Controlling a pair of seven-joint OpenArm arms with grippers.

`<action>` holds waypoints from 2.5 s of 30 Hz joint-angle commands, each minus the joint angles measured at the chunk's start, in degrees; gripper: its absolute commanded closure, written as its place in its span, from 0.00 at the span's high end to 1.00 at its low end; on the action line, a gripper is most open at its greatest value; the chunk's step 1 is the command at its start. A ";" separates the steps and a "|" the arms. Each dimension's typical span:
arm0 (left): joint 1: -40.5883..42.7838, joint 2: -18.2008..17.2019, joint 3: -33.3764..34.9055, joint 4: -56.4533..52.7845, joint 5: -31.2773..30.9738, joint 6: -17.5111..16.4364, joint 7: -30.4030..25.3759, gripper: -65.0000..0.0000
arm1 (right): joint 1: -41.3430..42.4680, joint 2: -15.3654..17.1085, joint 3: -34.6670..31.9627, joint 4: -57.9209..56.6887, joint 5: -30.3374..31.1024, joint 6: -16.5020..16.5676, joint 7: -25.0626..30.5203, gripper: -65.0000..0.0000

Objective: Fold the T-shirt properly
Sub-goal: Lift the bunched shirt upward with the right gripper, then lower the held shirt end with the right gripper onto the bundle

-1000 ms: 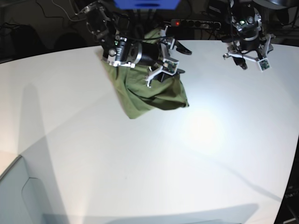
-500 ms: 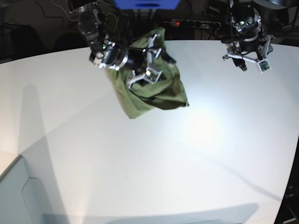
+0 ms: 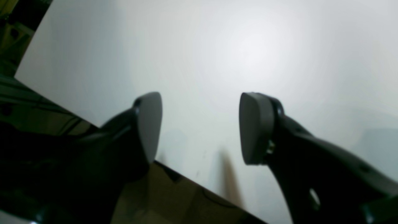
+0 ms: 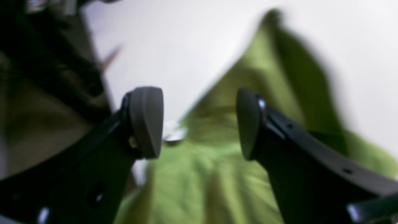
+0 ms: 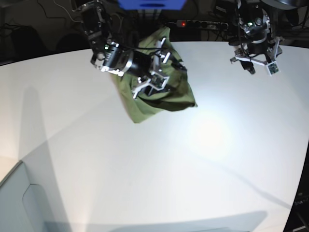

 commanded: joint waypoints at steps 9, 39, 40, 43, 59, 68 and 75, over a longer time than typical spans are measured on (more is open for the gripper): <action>0.81 -0.23 -0.71 1.20 0.50 0.31 -1.00 0.58 | 6.47 -3.28 1.39 -10.73 1.34 0.87 1.63 0.55; 0.19 -0.23 -0.62 1.12 0.50 0.40 -1.00 0.58 | 9.46 -2.76 0.95 -6.95 0.98 0.87 1.54 0.55; 0.19 -0.23 -0.62 1.12 0.50 0.40 -1.00 0.58 | 10.25 -3.11 0.95 -8.44 0.98 0.87 1.54 0.55; 0.37 -0.23 -0.62 1.12 0.50 0.40 -1.00 0.58 | 11.84 -3.37 0.86 -12.84 0.98 0.87 1.72 0.55; 0.81 -0.23 -0.71 1.12 0.50 0.40 -1.00 0.58 | 15.27 -3.81 2.27 -18.64 0.90 0.87 1.80 0.51; 0.81 -0.23 -0.71 1.12 0.50 0.40 -1.00 0.58 | 15.44 -3.81 2.27 -18.90 0.90 0.87 1.80 0.04; 0.81 -0.23 -0.62 1.12 0.50 0.40 -1.00 0.58 | 14.74 -3.72 2.27 -18.37 0.98 0.87 1.80 0.01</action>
